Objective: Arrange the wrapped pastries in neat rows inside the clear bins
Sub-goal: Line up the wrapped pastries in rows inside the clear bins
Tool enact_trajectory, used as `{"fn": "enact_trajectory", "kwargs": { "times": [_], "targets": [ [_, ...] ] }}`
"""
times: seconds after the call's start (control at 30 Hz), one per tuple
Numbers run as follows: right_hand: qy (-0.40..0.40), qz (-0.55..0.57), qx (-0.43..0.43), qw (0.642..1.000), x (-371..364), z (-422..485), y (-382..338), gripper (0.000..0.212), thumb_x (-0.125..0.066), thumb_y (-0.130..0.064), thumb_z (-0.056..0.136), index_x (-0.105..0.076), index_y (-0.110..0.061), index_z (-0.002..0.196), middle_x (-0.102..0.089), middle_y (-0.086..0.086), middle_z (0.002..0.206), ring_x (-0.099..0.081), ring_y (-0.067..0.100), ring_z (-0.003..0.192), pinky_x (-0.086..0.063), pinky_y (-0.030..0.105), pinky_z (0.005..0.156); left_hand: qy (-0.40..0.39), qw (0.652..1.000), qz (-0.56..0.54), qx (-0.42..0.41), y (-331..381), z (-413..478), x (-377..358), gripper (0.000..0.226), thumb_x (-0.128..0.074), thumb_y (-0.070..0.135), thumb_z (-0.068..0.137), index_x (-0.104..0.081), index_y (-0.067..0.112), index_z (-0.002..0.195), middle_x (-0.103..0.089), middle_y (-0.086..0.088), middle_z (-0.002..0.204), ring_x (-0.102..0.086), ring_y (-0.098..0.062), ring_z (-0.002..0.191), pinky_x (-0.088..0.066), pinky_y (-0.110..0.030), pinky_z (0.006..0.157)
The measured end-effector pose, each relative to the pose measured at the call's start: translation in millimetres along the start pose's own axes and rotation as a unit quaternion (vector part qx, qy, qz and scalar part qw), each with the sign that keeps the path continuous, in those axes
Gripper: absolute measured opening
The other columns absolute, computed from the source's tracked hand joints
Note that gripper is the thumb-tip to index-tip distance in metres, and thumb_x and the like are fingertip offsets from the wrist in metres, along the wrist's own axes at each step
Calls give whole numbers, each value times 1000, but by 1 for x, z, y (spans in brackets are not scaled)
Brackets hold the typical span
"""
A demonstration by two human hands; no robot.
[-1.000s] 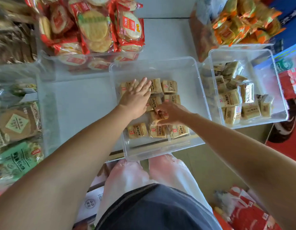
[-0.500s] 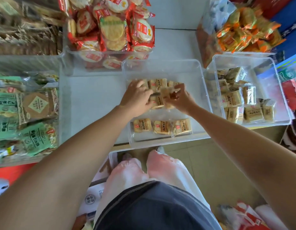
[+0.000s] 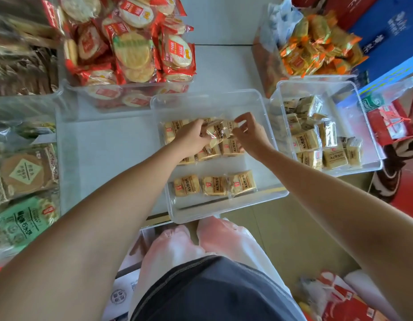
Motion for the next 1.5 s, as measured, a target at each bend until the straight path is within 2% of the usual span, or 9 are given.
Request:
{"fn": "enact_trajectory", "kwargs": {
  "times": [0.13, 0.23, 0.37, 0.47, 0.53, 0.9, 1.13, 1.3, 1.5],
  "targets": [
    [-51, -193, 240, 950, -10, -1, -8, 68, -67, -12, 70, -47, -23, 133, -44, 2, 131, -39, 18, 117, -34, 28, 97, -33, 998, -40, 25, -1, 9, 0, 34, -53, 22, 94, -50, 12, 127, -59, -6, 103, -60, -23, 90, -51, -42, 83],
    [-19, -259, 283, 923, -12, 3, -9, 61, -76, -21, 67, -54, -18, 124, -55, 3, 120, -43, 25, 113, -37, 36, 93, -68, 996, -56, 27, 1, 15, -5, 34, -54, 28, 94, -52, 17, 126, -62, -7, 110, -61, -25, 101, -51, -43, 89],
    [12, -332, 240, 912, -6, 15, 0, 51, -74, -22, 74, -54, -11, 120, -57, 7, 115, -45, 28, 110, -42, 40, 92, -18, 993, 96, -58, 4, 20, -7, 48, -48, 37, 99, -42, 11, 140, -52, -9, 133, -50, -26, 120, -42, -36, 99],
    [51, -387, 192, 901, -7, 26, 9, 32, -60, -16, 86, -53, -7, 116, -55, 10, 113, -45, 28, 108, -43, 37, 89, -41, 924, 355, -135, -6, 27, -17, 62, -40, 37, 101, -17, 14, 153, -9, -12, 162, -10, -32, 148, -15, -45, 120],
    [69, -395, 154, 903, -11, 33, 12, 23, -52, -10, 90, -52, -6, 113, -54, 11, 111, -46, 27, 104, -45, 36, 82, -104, 887, 431, -129, -19, 32, -27, 70, -36, 39, 101, 4, 18, 154, 18, -9, 160, 13, -32, 148, 2, -50, 120],
    [65, -312, 115, 941, -38, 68, 16, 38, -65, 2, 76, -50, -7, 109, -49, 13, 110, -49, 30, 98, -51, 42, 67, -131, 865, 478, -75, -46, 41, -36, 74, -20, 51, 102, 27, 17, 147, 36, -6, 153, 31, -28, 141, 13, -52, 117],
    [29, -140, 130, 981, -28, 63, 33, 40, -76, -14, 72, -65, -14, 110, -55, 7, 111, -53, 25, 102, -51, 34, 83, -139, 884, 440, -78, -49, 44, -34, 71, -21, 50, 102, 24, 20, 149, 34, -1, 154, 29, -23, 143, 16, -48, 117],
    [-16, -141, 147, 979, -17, 56, 27, 35, -75, -18, 76, -66, -17, 110, -55, 3, 116, -52, 18, 105, -48, 30, 86, -95, 883, 444, -120, -37, 38, -24, 67, -29, 41, 103, 3, 15, 155, 17, -8, 160, 12, -28, 148, 1, -49, 121],
    [-204, -112, 127, 964, -33, 16, 8, 20, -68, -14, 84, -64, -27, 98, -63, -13, 85, -59, 1, 75, -54, 25, 78, 56, 890, 395, -220, -6, 3, 10, 33, -49, 21, 96, -62, 11, 124, -54, -11, 137, -43, -29, 131, -28, -44, 113]
  ]
}}
Point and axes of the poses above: each hand's wrist, its own z-axis towards the middle knuckle, its own x-axis out of the back of the hand, y = z × x, the point moved 4 cm from there along z, towards the middle knuckle
